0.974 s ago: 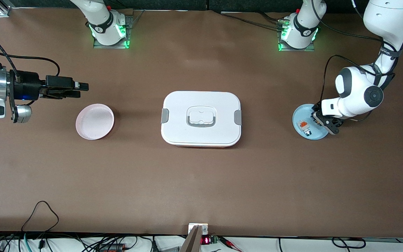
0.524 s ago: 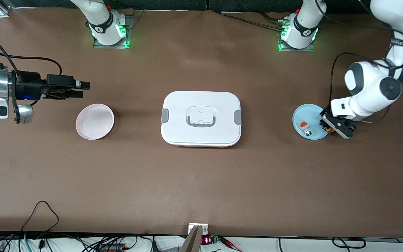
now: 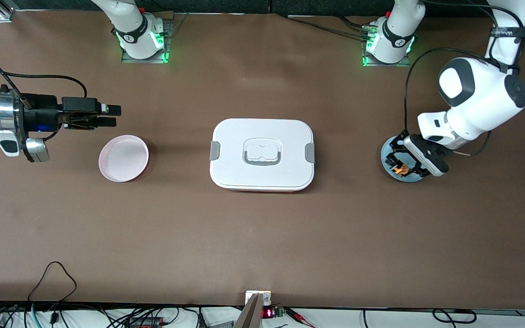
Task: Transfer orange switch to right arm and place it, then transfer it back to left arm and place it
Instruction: 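Carry the switch over the box while the right gripper reaches in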
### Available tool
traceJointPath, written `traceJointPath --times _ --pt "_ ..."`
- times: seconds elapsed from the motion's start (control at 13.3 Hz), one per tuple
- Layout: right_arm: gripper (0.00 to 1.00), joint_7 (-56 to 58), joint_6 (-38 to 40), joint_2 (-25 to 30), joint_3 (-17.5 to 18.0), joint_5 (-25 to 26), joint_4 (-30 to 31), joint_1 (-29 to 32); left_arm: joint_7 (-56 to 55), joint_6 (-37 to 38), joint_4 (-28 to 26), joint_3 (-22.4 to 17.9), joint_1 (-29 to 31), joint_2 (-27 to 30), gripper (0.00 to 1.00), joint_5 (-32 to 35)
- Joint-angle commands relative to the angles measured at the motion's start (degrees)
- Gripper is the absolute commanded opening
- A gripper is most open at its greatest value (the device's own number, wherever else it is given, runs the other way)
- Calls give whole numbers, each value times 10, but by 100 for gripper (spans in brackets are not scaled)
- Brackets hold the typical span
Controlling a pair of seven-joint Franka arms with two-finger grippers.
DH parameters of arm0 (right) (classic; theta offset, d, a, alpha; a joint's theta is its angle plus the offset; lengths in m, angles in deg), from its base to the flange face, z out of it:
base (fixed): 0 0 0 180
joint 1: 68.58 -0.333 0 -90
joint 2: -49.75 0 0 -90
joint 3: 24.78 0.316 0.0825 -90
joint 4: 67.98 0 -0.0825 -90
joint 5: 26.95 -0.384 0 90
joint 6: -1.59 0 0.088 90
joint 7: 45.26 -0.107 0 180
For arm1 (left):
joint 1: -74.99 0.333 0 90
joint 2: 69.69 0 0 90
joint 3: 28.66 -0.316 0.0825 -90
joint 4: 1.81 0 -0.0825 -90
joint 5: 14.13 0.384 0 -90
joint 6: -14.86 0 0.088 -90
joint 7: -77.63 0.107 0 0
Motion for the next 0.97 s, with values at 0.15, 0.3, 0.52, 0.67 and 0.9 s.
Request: traceJointPath --times 0.15,0.3,0.52,0.67,0.9 --pt "100 4 -30 0 34 -23 3 2 142 40 37 13 -16 17 0 -215" --pt "100 -2 -61 -1 59 -29 3 1 200 76 56 18 -20 17 0 -291" --pt "100 -46 -83 -13 82 -81 3 1 261 159 92 19 -21 17 0 -413" --pt "100 -52 -85 -26 83 -110 3 0 292 169 102 39 -22 18 3 -459" --pt "100 -52 -85 -41 84 -172 4 -5 352 208 140 54 -23 19 4 -555"
